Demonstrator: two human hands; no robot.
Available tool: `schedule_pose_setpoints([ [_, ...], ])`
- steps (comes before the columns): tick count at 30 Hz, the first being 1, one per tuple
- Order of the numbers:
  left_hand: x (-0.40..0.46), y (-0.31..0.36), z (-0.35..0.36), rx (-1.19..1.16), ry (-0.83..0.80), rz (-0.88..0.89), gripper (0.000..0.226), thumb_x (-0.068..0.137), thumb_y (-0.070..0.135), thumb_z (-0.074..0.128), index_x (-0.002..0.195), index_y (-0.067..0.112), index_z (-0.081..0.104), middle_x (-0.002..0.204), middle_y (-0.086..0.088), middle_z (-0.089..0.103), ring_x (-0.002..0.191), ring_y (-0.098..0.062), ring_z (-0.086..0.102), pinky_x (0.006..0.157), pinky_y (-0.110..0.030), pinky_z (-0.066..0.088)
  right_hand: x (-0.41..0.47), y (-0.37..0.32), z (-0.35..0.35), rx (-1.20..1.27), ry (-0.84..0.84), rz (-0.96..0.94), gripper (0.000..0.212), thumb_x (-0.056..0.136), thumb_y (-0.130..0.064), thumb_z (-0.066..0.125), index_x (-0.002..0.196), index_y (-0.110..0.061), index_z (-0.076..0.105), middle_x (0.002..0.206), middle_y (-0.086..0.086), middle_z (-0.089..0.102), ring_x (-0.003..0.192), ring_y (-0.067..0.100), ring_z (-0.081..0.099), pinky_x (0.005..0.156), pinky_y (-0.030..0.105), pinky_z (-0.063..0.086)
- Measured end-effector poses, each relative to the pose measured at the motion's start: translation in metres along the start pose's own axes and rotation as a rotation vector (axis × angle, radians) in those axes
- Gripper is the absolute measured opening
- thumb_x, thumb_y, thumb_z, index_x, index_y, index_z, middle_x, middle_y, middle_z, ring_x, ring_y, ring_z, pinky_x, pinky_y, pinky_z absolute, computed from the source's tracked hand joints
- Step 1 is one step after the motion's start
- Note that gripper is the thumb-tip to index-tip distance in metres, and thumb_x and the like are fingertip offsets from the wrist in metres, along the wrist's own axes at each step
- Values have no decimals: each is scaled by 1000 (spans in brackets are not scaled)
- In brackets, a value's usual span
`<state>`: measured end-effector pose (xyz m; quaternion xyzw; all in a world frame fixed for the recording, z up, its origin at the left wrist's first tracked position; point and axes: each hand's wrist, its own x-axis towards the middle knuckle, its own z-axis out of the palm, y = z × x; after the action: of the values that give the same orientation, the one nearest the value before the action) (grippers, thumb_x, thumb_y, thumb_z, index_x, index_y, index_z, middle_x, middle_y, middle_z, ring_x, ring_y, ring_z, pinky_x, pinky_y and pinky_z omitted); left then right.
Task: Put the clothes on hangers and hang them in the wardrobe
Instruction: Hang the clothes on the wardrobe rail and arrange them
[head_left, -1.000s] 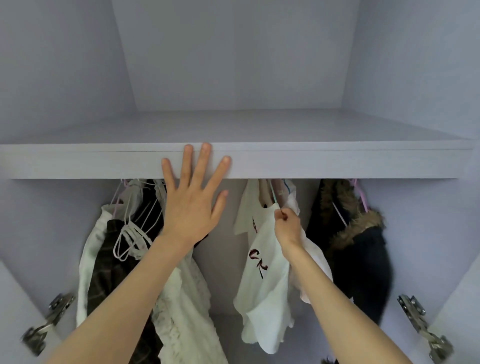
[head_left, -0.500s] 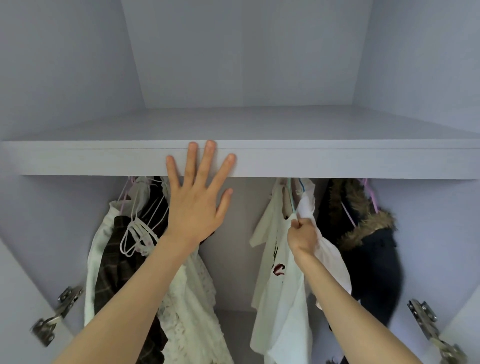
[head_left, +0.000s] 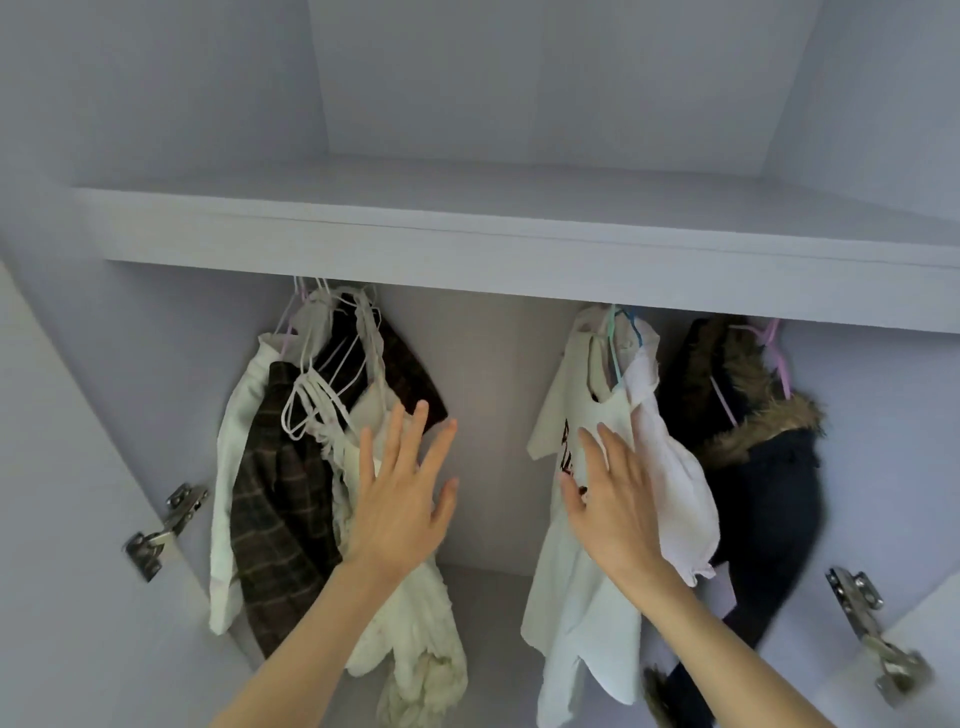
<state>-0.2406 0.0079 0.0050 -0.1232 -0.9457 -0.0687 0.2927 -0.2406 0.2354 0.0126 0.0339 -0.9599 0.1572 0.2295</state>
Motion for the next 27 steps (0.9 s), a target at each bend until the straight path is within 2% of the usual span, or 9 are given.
schedule_pose_setpoints([
  [6, -132, -13, 29, -44, -265, -353, 54, 93, 52, 20, 140, 28, 32, 148, -7, 34, 141, -24, 10, 108, -56, 21, -62, -56, 50, 59, -329, -187, 59, 95, -53, 17, 127, -13, 45, 125, 12, 58, 112, 30, 58, 91, 47, 48],
  [9, -188, -26, 18, 63, -329, -465, 54, 89, 50, 28, 138, 27, 34, 145, -10, 38, 140, -28, 14, 104, -57, 24, -88, -82, 66, 84, -437, -323, 60, 91, -52, 29, 133, -12, 46, 132, 13, 53, 117, 31, 54, 95, 47, 46],
  [12, -236, -35, -12, 139, -335, -606, 56, 88, 49, 27, 139, 25, 33, 146, -13, 37, 138, -35, 23, 105, -57, 20, -110, -106, 76, 77, -555, -505, 63, 96, -51, 28, 148, -18, 16, 154, 6, 19, 141, 22, 20, 115, 42, 18],
  [15, -299, -24, -41, 192, -293, -815, 57, 88, 48, 28, 139, 24, 36, 147, -13, 35, 138, -35, 22, 106, -55, 15, -144, -129, 83, 98, -652, -662, 66, 94, -56, 21, 149, -23, 6, 157, 1, 6, 144, 16, 5, 117, 39, 3],
  [17, -346, -7, -58, 228, -286, -939, 56, 87, 47, 30, 137, 22, 40, 144, -14, 39, 137, -36, 25, 107, -55, 21, -175, -148, 87, 112, -742, -743, 72, 87, -59, 14, 149, -22, 11, 156, 2, 12, 144, 18, 9, 116, 40, 4],
  [19, -392, 14, -72, 282, -282, -1031, 55, 86, 46, 33, 135, 22, 40, 140, -14, 44, 136, -35, 25, 107, -53, 21, -212, -168, 86, 107, -796, -887, 71, 85, -57, 20, 143, -19, 34, 146, 6, 38, 136, 22, 35, 111, 46, 25],
  [21, -430, 37, -90, 328, -278, -1140, 55, 86, 45, 33, 135, 23, 39, 139, -14, 46, 134, -32, 23, 104, -50, 17, -252, -189, 83, 130, -802, -1060, 63, 81, -52, 31, 125, -17, 58, 122, 5, 62, 113, 22, 59, 93, 46, 45],
  [25, -494, 74, -142, 456, -196, -1387, 53, 95, 50, 16, 134, 22, 40, 139, -12, 46, 133, -32, 25, 103, -50, 16, -325, -237, 60, 240, -794, -1351, 58, 75, -50, 44, 117, -15, 64, 115, 5, 66, 106, 23, 64, 89, 46, 46],
  [27, -527, 92, -172, 530, -133, -1508, 49, 92, 47, 27, 133, 23, 39, 139, -12, 46, 133, -31, 25, 103, -50, 15, -361, -260, 47, 344, -780, -1467, 59, 73, -47, 52, 120, -13, 61, 118, 8, 65, 109, 26, 62, 91, 49, 44],
])
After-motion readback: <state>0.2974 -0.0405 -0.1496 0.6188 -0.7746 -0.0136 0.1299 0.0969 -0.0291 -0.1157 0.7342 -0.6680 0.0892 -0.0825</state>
